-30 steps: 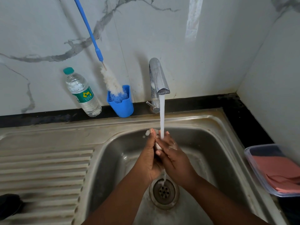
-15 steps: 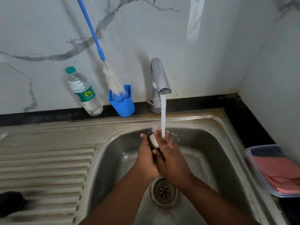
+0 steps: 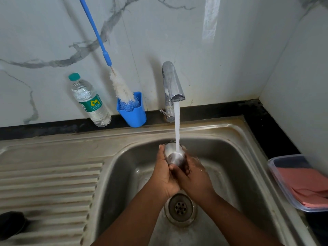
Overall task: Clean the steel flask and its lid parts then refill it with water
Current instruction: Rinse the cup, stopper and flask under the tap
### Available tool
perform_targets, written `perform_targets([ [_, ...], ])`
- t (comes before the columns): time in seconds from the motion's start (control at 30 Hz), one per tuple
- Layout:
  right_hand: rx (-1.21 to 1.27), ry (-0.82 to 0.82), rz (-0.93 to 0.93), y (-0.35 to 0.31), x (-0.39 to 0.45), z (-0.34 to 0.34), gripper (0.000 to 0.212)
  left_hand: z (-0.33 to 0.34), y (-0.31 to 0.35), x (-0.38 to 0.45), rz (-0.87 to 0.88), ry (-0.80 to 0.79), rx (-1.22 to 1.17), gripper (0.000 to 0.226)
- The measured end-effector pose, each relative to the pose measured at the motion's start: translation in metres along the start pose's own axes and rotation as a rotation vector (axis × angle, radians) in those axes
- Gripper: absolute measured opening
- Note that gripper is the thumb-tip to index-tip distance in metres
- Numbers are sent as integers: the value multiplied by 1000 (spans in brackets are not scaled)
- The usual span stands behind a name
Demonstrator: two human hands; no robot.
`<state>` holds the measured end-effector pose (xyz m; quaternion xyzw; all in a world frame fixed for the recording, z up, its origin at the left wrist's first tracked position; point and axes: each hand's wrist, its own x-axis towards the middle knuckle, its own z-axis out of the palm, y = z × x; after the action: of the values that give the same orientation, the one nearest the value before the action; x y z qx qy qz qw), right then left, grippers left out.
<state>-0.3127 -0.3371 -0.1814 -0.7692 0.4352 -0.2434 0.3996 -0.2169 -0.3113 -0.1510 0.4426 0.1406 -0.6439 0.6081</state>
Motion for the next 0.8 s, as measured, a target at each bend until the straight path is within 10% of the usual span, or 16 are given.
perform_targets([
  [0.37,-795,-128,-592,13,1,-16,53,0,4,-1,-31,81,42,74],
  [0.8,-689,-223,-524,13,9,-31,59,6,1,-4,31,42,20,68],
])
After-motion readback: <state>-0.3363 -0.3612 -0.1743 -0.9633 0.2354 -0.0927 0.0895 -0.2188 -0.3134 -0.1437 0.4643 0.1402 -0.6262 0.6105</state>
